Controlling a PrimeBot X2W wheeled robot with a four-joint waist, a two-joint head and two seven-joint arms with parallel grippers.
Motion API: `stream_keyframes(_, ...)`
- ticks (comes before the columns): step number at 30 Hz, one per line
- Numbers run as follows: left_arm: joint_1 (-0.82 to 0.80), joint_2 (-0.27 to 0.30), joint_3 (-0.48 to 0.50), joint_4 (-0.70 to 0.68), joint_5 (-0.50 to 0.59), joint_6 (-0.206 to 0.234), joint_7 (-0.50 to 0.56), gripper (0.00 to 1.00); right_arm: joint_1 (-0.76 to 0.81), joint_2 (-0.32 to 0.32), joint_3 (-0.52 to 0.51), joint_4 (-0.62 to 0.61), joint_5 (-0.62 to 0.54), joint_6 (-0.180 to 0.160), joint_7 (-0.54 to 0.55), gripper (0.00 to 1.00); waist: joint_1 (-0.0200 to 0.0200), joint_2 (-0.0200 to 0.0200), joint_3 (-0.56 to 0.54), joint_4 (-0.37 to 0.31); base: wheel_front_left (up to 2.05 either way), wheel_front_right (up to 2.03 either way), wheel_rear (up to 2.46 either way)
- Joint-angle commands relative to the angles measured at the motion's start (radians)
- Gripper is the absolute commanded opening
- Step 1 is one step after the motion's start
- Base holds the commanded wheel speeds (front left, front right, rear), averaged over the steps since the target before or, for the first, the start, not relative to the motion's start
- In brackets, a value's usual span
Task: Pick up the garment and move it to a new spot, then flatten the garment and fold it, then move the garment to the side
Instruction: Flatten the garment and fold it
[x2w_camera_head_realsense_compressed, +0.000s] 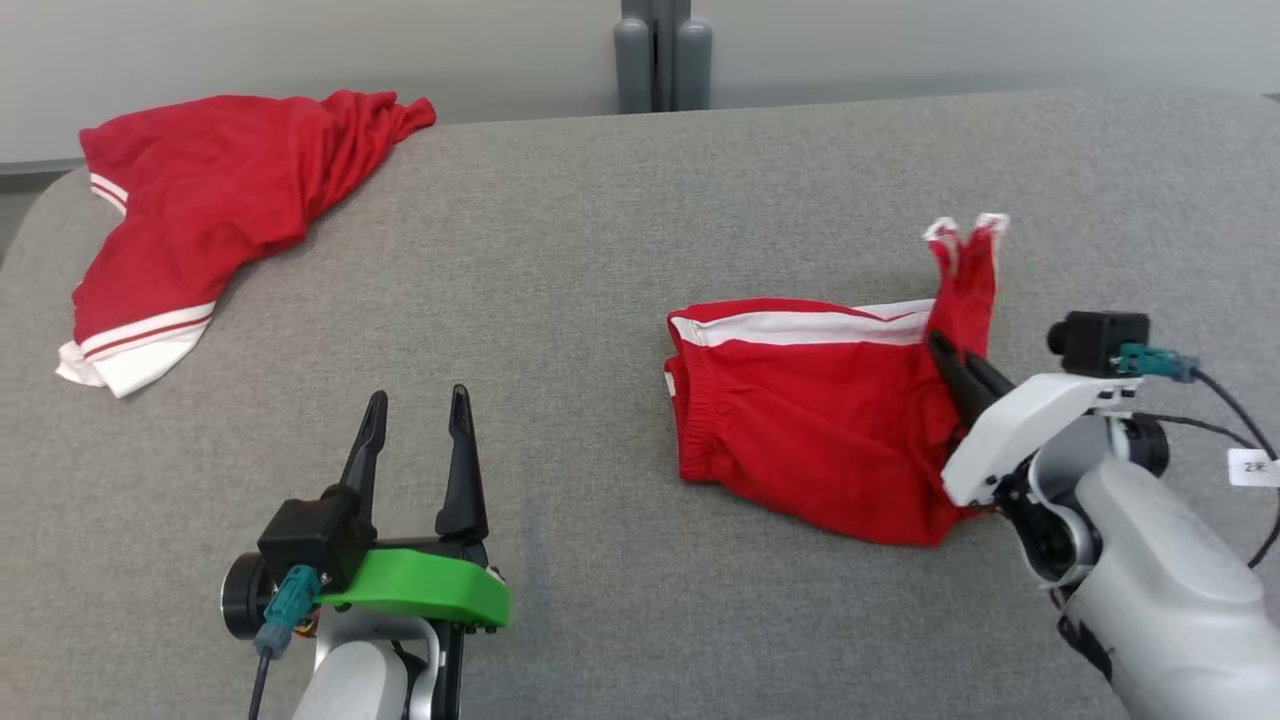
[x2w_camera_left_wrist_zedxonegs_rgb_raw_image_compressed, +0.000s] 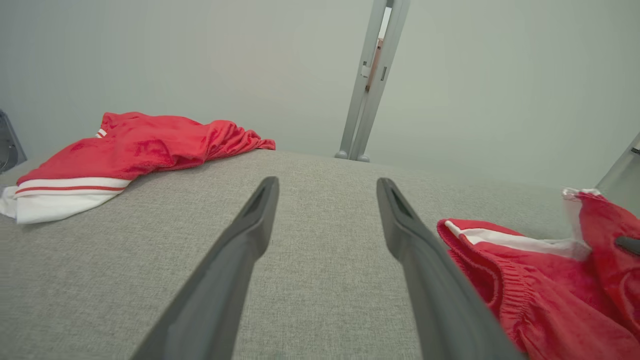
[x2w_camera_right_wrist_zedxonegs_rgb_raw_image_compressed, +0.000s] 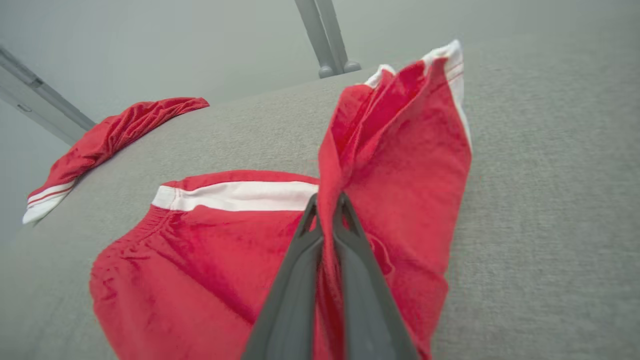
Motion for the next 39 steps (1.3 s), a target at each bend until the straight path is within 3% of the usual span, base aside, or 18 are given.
stream_keyframes(1, 0.019, 0.000, -0.003, 0.000, -0.001, 0.001, 0.000, 1.00, 0.021, 0.015, 0.013, -0.025, -0.010, 0.000, 0.016, 0.00, 0.0000, 0.0000, -0.020, 0.036, 0.00, 0.00, 0.00)
stream_keyframes(8, 0.022, -0.002, -0.007, -0.007, -0.012, 0.008, 0.000, 1.00, 0.056, 0.085, 0.066, -0.114, -0.031, 0.000, 0.090, 0.00, 0.0000, 0.0000, -0.025, 0.076, 0.00, 0.00, 0.00)
stream_keyframes(20, 0.018, -0.003, -0.006, -0.010, -0.016, 0.011, 0.000, 1.00, 0.059, 0.142, 0.114, -0.096, -0.086, 0.000, 0.142, 0.00, 0.0000, 0.0000, -0.016, 0.085, 0.00, 0.00, 0.00)
stream_keyframes(21, 0.019, -0.003, -0.007, -0.009, -0.016, 0.012, 0.000, 1.00, 0.061, 0.144, 0.120, -0.096, -0.089, 0.000, 0.145, 0.11, 0.0000, 0.0000, -0.017, 0.084, 0.00, 0.00, 0.00)
stream_keyframes(22, 0.020, -0.003, -0.007, -0.008, -0.017, 0.013, 0.000, 1.00, 0.065, 0.146, 0.128, -0.099, -0.090, 0.000, 0.145, 0.47, 0.0000, 0.0000, -0.018, 0.082, 0.00, 0.00, 0.00)
stream_keyframes(23, 0.021, -0.003, -0.008, -0.008, -0.019, 0.012, 0.000, 1.00, 0.068, 0.147, 0.137, -0.105, -0.086, 0.000, 0.146, 0.94, 0.0000, 0.0000, -0.020, 0.080, 0.00, 0.00, 0.00)
stream_keyframes(24, 0.022, -0.003, -0.008, -0.006, -0.019, 0.012, 0.000, 1.00, 0.074, 0.147, 0.143, -0.112, -0.083, 0.000, 0.144, 1.00, 0.0000, 0.0000, -0.022, 0.077, 0.00, 0.00, 0.00)
stream_keyframes(32, 0.035, -0.003, -0.026, 0.005, -0.028, 0.017, 0.000, 1.00, 0.126, 0.114, 0.146, -0.209, -0.061, 0.000, 0.111, 1.00, 0.0000, 0.0000, -0.046, 0.059, 0.00, 0.00, 0.00)
stream_keyframes(39, 0.045, -0.003, -0.041, 0.009, -0.033, 0.019, 0.000, 1.00, 0.182, 0.072, 0.014, -0.296, -0.079, 0.000, 0.061, 1.00, 0.0000, 0.0000, -0.061, 0.052, 0.00, 0.00, 0.00)
